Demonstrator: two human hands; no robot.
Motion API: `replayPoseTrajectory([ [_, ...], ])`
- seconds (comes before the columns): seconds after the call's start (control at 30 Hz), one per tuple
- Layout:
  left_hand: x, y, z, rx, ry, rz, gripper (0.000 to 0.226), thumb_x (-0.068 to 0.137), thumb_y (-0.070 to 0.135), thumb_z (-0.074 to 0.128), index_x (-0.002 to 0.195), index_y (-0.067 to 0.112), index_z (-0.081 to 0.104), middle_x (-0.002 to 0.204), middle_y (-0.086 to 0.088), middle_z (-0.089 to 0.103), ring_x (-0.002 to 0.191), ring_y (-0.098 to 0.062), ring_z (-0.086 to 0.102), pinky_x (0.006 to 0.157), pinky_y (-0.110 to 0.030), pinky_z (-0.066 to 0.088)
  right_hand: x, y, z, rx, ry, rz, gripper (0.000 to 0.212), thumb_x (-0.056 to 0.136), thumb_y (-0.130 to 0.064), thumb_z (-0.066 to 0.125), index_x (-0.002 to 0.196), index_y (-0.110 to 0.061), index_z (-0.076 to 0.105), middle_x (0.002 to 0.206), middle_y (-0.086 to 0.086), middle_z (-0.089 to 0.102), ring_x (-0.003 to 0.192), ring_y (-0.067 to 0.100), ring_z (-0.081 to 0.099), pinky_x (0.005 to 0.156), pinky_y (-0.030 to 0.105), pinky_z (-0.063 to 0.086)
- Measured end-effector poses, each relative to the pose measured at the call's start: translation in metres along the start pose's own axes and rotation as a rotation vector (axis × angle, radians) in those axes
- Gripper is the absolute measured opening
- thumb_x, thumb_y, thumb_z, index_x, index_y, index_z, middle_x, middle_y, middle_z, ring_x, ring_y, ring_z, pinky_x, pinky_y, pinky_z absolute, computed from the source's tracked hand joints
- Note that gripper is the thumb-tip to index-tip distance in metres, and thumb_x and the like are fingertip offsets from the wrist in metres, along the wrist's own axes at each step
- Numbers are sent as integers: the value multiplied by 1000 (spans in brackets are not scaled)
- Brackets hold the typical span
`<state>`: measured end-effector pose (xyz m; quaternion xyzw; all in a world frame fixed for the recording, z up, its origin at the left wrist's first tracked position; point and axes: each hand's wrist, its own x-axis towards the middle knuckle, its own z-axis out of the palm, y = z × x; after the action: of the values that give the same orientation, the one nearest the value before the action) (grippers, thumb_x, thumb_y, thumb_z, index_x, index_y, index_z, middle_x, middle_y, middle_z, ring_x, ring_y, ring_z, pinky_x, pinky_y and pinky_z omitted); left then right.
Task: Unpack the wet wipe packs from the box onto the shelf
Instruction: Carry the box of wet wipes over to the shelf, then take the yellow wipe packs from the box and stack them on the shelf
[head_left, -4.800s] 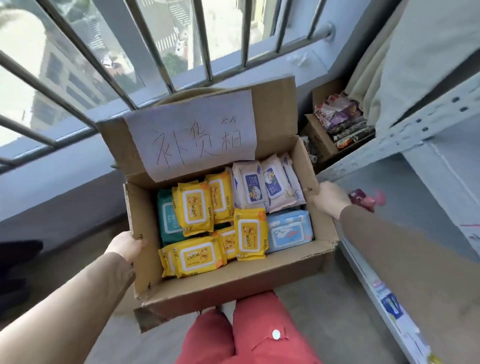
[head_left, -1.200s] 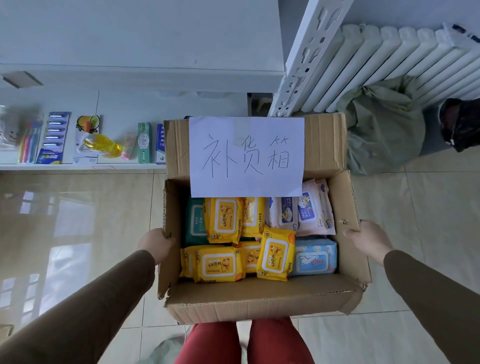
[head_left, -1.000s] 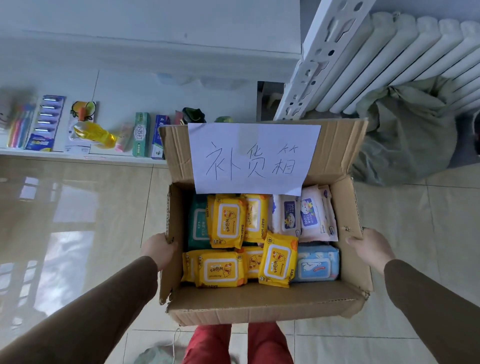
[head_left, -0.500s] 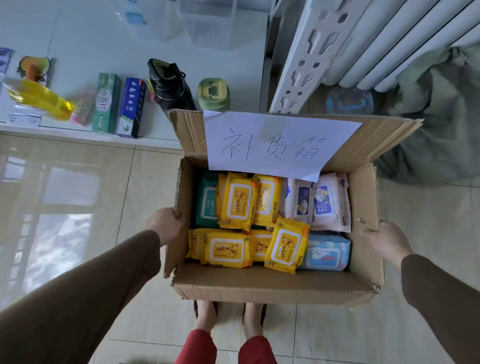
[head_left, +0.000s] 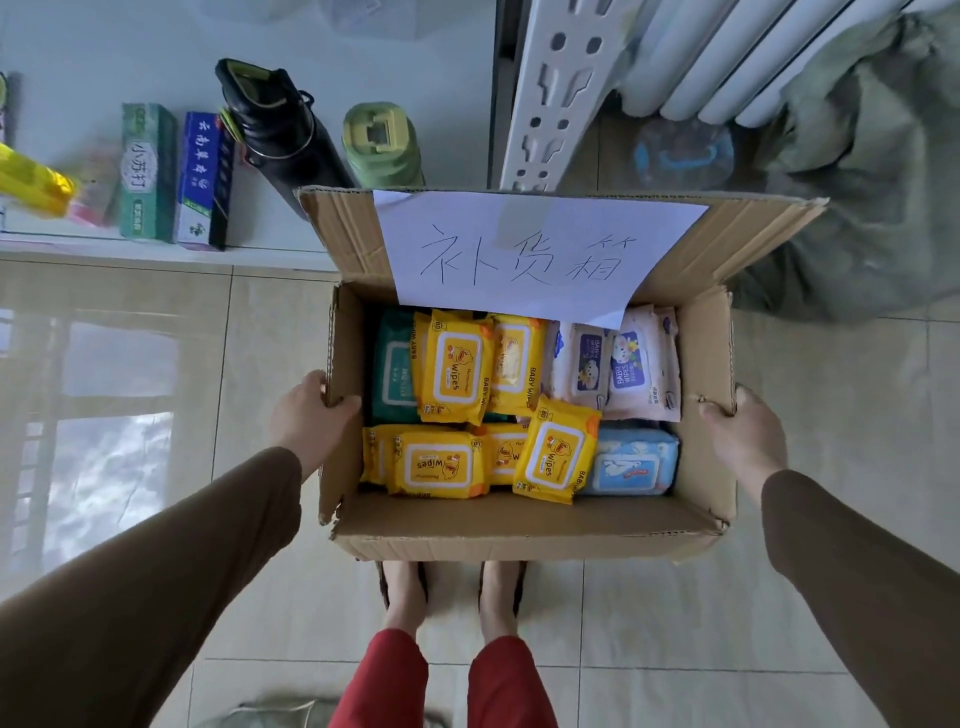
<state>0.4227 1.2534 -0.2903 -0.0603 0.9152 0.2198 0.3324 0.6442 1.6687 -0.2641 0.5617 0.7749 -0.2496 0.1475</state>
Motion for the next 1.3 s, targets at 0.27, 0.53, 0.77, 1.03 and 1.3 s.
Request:
replayPoseTrajectory([
  [0.27,-13,49,20,310,95,654,51,89,22,62,136,19,44,133,-5,48,122,-23,43,102,-41,43,-52,-42,40,-245,46,-744,44,92,-19,62,134,-17,52,135,3,55,126,26,48,104,40,41],
  [0.53,51,113,68,797,90,889,78,76,44,76,140,17,42,138,-2,45,127,-25,41,105,-39,39,-48,-53,105,-423,-233,-661,68,77,-38,79,130,-19,42,123,5,55,113,25,53,96,38,46],
  [0.77,69,148,64,1021,-221,797,115,59,47,90,147,20,23,134,-8,54,126,-32,50,106,-50,39,-41,-69,111,-548,-269,-597,85,64,-47,89,125,-11,42,102,10,63,93,27,59,77,39,52],
  [1.03,34,135,35,905,-420,615,69,72,43,83,132,22,56,122,2,63,115,-24,59,79,-35,48,-60,-83,71,-609,-363,-564,72,76,-44,80,136,-16,53,124,3,57,118,24,55,78,35,47],
  [1.3,-54,92,-108,394,-203,563,29,74,30,76,86,26,50,78,4,54,79,-24,56,58,-30,36,-149,-147,-19,-101,-433,-458,76,76,-50,77,140,-21,48,125,-2,58,114,22,57,76,31,45],
])
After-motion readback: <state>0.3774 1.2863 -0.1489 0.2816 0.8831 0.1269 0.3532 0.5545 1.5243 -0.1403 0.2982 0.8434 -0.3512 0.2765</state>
